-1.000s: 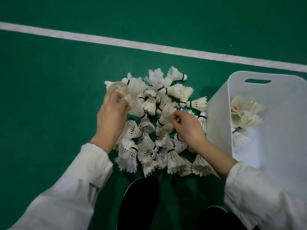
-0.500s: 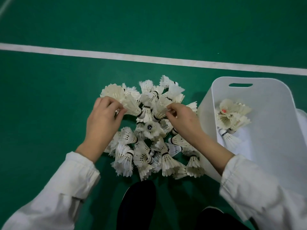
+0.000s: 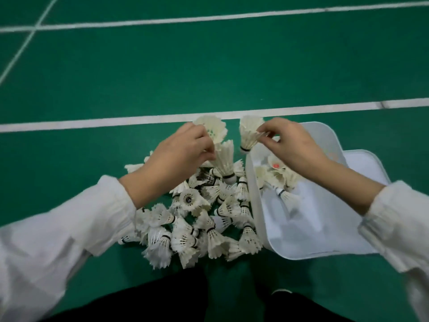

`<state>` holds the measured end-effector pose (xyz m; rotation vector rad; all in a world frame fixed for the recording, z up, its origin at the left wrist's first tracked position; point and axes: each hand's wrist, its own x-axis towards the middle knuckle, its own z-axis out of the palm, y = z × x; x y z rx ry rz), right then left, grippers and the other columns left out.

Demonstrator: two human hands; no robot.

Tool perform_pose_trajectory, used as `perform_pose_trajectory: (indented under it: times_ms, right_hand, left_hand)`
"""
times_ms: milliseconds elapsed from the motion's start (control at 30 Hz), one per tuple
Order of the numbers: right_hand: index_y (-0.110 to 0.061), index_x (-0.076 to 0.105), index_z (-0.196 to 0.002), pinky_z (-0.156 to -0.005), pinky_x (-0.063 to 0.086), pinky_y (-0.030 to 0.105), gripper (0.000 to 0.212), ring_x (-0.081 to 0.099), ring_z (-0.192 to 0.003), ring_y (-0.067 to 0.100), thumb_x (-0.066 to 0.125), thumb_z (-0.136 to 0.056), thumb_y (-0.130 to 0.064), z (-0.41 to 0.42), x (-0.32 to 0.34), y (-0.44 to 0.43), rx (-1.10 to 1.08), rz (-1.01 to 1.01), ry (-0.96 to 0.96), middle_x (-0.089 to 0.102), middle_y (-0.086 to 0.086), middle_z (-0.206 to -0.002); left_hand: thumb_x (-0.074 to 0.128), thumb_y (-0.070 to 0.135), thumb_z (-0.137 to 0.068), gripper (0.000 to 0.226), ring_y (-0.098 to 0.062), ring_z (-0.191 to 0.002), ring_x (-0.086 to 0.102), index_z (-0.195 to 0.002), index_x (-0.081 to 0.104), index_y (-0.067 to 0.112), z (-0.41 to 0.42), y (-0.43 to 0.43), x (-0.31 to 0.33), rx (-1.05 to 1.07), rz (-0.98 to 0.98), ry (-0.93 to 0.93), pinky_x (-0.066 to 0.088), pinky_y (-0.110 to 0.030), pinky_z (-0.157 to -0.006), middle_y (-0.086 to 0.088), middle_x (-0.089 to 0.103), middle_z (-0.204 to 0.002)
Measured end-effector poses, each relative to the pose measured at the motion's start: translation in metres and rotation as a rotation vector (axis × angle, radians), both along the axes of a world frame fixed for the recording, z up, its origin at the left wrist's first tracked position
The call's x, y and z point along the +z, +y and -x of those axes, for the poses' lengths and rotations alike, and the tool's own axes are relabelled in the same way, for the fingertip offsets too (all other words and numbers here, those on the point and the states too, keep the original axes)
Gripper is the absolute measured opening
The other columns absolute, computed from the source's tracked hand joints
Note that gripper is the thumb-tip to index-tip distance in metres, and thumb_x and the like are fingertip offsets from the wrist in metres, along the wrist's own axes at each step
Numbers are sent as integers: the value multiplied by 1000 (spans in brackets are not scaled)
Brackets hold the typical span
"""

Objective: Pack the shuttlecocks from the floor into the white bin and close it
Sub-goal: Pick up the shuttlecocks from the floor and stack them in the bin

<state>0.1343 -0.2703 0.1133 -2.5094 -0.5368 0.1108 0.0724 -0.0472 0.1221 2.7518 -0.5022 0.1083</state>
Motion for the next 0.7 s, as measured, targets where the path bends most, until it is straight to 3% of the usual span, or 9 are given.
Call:
perform_pose_trajectory:
  times_ms: [200, 433, 600, 700]
  right_hand:
    - [-7, 67, -100, -75, 42, 29, 15, 57, -84, 19, 58, -89, -13, 13, -14, -93, -156, 74, 91, 66, 9, -98]
    - [-5, 68, -100, -76, 40, 30, 21, 59, -97, 32, 52, -86, -7, 30, -101, -146, -258, 283, 262, 66, 14, -106]
    - [0, 64, -101, -78, 46, 36, 23, 60, -95, 36, 46, -86, -3, 12, -145, -154, -214, 519, 282, 63, 19, -106]
    - [2, 59, -99, -80, 46, 39, 20, 58, -97, 38, 46, -85, 0, 0, -167, -152, -201, 560, 279, 59, 22, -107]
  left_hand:
    - [63, 29, -84, 15, -16, -91, 46, -84, 67, 14, -13, -77, 8, -157, 39, -57, 43, -29, -74, 1, 56, -88]
    - [53, 29, -90, 24, -20, -101, 46, -99, 65, 11, 22, -153, -76, -173, -27, 101, 44, -31, -76, -2, 56, -102]
    - [73, 21, -75, 12, -23, -80, 55, -74, 67, 10, 40, -165, -116, -182, -47, 128, 51, -35, -56, -3, 60, -80]
    - [76, 19, -71, 12, -21, -73, 57, -68, 67, 12, 40, -170, -122, -147, -18, 123, 46, -28, -52, -2, 60, -74]
